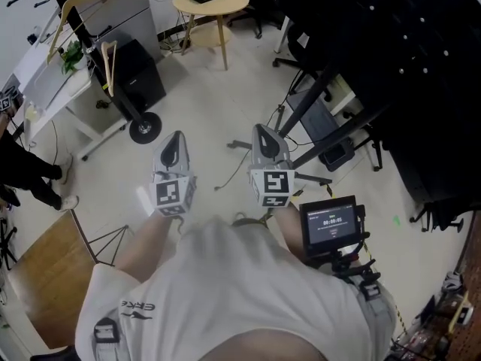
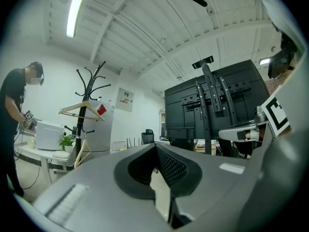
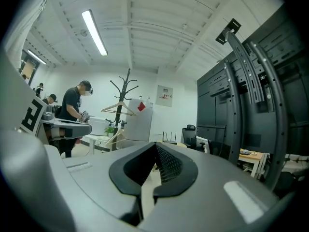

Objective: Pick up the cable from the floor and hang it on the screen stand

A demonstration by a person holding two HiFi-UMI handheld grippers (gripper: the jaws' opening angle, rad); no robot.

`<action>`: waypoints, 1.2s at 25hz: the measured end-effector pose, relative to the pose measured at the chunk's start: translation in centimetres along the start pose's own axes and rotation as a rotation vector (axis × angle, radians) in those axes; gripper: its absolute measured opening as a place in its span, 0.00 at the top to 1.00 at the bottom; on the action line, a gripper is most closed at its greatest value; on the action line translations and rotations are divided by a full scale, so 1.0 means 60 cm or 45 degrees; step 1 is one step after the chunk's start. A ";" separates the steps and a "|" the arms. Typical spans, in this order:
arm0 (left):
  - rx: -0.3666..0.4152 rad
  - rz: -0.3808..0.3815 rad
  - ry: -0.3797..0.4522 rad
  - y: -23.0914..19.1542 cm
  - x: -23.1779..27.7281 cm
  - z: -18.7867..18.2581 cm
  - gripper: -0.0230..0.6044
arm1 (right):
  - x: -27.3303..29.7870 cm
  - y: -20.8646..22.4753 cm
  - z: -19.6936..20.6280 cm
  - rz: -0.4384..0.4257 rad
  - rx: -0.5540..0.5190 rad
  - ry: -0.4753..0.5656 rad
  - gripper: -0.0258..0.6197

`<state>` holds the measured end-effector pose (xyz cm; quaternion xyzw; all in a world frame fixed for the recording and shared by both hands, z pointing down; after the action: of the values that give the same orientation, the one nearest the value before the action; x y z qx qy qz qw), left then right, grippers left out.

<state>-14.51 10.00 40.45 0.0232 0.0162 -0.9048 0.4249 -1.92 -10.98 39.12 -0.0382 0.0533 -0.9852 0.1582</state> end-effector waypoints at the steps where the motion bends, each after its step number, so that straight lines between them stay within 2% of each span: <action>1: 0.001 -0.007 0.003 0.012 0.014 0.000 0.96 | 0.008 0.018 0.002 -0.006 -0.001 0.001 0.94; 6: -0.002 -0.053 0.001 0.056 0.066 0.000 0.96 | 0.041 0.092 0.013 -0.036 -0.002 0.001 0.94; 11: 0.025 -0.066 0.015 0.072 0.098 -0.007 0.96 | 0.068 0.125 0.019 -0.049 0.004 0.005 0.94; 21: 0.045 -0.040 -0.022 0.039 0.132 0.005 0.96 | 0.107 0.115 0.032 -0.035 0.003 -0.035 0.94; 30: 0.027 -0.043 -0.158 0.006 0.129 0.075 0.96 | 0.132 0.079 0.090 -0.081 -0.033 -0.170 0.94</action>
<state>-19.30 3.63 44.51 -0.0289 -0.0195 -0.9116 0.4095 -7.47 -18.48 44.39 -0.1074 0.0541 -0.9842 0.1296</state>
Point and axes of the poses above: the fingertips, and each gripper's own axes: x forward along the fingers, y to its right, z out of its underside, the point moved 8 cm from there along -x, backward along the fingers, and after that the axes turned 4 degrees about z, right-handed, at the moved point
